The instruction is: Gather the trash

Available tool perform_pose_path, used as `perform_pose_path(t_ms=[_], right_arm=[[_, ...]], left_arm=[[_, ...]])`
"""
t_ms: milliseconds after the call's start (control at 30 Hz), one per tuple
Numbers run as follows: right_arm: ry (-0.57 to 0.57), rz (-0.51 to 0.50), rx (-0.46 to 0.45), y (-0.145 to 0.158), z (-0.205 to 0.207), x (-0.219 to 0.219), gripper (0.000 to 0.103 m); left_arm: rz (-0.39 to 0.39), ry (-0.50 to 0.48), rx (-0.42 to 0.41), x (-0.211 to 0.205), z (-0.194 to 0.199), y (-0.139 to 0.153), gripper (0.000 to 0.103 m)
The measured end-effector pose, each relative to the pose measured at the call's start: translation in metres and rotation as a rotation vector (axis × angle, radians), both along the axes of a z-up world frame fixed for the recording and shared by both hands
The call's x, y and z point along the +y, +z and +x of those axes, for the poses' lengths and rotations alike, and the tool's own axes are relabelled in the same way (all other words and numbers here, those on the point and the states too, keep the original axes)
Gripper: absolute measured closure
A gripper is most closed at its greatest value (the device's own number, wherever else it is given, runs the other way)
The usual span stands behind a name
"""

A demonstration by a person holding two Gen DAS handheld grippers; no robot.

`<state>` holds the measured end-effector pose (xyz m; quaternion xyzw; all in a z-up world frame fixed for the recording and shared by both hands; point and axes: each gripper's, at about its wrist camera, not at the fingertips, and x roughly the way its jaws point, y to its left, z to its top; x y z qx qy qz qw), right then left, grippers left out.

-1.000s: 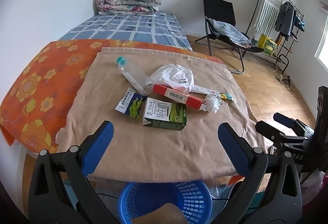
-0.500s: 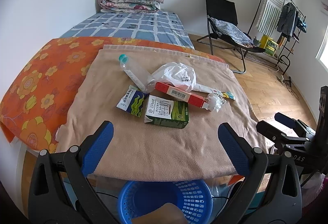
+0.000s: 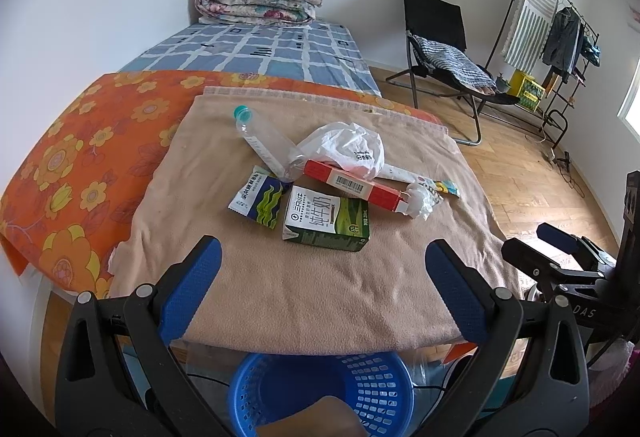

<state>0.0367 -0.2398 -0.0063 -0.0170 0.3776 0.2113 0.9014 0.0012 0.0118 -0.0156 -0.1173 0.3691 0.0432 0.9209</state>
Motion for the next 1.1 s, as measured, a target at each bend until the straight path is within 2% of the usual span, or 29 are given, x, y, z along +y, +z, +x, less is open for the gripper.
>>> perform_pose_path(t_ms=[1100], right_arm=[[-0.025, -0.003, 0.037, -0.0072, 0.0053, -0.0054, 0.000]], left_arm=[[0.002, 0.001, 0.001, 0.0047, -0.0009, -0.0022, 0.000]])
